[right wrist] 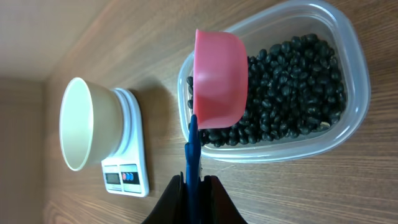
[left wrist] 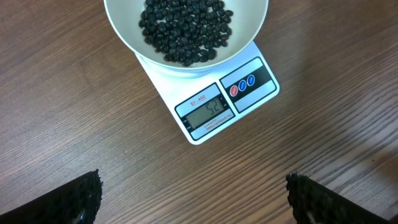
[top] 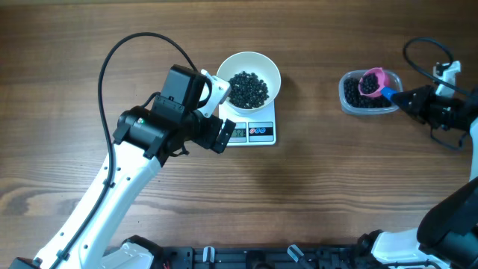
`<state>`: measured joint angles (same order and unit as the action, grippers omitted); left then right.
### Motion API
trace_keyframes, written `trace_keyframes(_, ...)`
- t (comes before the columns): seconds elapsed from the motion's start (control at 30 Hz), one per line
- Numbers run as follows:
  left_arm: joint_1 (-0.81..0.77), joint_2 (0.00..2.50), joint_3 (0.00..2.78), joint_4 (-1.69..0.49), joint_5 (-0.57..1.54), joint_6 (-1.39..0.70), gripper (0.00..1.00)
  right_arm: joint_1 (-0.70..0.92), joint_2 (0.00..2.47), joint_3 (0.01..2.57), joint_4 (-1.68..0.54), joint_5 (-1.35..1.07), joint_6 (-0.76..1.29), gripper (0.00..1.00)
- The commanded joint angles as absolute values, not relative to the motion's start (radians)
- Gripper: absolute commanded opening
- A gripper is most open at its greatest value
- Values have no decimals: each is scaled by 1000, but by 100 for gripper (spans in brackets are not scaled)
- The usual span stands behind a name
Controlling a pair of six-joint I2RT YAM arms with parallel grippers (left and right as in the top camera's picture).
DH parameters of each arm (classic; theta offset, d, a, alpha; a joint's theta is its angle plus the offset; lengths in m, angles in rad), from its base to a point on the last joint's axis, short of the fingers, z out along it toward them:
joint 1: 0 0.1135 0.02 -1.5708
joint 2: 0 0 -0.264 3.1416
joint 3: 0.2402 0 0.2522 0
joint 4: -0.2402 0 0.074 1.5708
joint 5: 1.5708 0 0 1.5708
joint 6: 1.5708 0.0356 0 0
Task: Scoop item into bowl and weigh 150g on scale
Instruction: 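Lift the filled scoop and move it over the bowl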
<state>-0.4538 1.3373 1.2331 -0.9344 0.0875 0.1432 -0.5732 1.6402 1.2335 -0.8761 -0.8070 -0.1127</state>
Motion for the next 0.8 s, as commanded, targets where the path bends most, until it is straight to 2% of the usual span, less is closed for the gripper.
trace_keyframes(0.0, -456, 1339, 1225, -932, 103, 134, 100, -609, 1657, 1232, -876, -936, -69, 4)
trace_keyframes(0.2, -456, 1339, 1225, -932, 103, 133, 100, -638, 1657, 1232, -872, -1143, -42, 4)
trace_keyframes(0.4, -456, 1339, 1225, -932, 103, 133, 100, -573, 1657, 1232, -859, -1293, 4, 4)
trace_keyframes(0.63, -456, 1339, 1225, -932, 103, 133, 100, -394, 1657, 1232, -673, -1292, 258, 4)
trace_keyframes(0.77, -456, 1339, 1225, -932, 103, 134, 100, -236, 1657, 1232, -481, -1282, 300, 4)
